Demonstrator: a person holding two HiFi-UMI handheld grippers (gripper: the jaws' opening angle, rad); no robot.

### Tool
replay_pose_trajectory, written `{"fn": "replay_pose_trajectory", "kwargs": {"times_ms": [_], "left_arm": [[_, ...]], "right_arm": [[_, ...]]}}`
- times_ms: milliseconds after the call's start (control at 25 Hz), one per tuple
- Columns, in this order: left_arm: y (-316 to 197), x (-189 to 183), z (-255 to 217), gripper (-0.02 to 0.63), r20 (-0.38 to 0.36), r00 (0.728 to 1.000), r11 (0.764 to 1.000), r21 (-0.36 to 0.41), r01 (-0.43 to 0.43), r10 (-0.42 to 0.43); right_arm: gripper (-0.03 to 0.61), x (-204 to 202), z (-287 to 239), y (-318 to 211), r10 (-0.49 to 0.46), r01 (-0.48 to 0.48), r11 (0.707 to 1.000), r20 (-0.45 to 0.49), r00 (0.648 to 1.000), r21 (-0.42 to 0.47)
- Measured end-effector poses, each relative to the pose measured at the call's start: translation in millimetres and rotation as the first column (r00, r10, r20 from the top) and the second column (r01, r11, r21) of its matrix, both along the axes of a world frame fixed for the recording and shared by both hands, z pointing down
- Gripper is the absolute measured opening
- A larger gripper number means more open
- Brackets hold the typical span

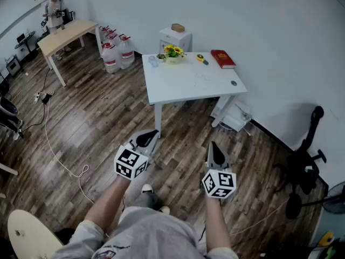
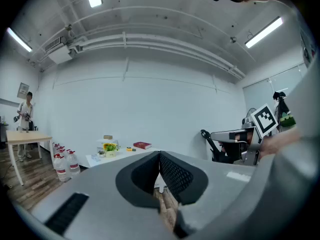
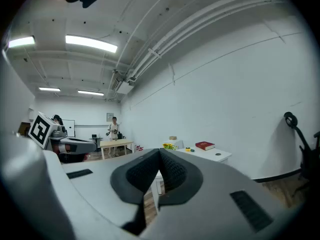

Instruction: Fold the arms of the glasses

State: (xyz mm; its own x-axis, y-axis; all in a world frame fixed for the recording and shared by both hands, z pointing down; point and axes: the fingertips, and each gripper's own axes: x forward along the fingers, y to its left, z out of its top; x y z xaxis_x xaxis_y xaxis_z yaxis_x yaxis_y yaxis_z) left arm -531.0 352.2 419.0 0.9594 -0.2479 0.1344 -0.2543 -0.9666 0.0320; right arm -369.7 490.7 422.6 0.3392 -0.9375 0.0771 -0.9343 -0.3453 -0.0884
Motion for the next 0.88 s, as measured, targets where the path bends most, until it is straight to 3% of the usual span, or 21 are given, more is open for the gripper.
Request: {"fn": "replay_pose_trajectory", "kwargs": {"times_ms": [160,360,560,680,880], "left_arm": [[4,1,1,0.006,-0.009,1.0,1.0,0.004,-0.002,0.003],[14,5,3,0.023,-0.011,1.0,1.0,0.013,-0.017,0.017],[25,9,10,0.261,-0.022,0.999,1.0,-0.005,-0.028,0.028],[36,9,10,0.304,-0.052,0.997,0.998,-0.03,-0.059,0.058],[43,11,18,0.308,-0.034,0.999,0.997,-0.058,-0.043,0.041]], "right_arm": [[0.004,-2,-5,3,-0.006,0.006,1.0,0.004,1.0,0.018],[0.151,0,6,5,-0.032,0.032,0.999,0.02,0.999,-0.004],[0.267,1,11,17,-0.018,0.018,1.0,-0.001,1.0,-0.011],[0.304,0,14,25,-0.024,0.024,1.0,-0.004,1.0,-0.005],[0.318,0,12,38,-0.042,0.042,0.999,-0.005,0.999,-0.013]]}}
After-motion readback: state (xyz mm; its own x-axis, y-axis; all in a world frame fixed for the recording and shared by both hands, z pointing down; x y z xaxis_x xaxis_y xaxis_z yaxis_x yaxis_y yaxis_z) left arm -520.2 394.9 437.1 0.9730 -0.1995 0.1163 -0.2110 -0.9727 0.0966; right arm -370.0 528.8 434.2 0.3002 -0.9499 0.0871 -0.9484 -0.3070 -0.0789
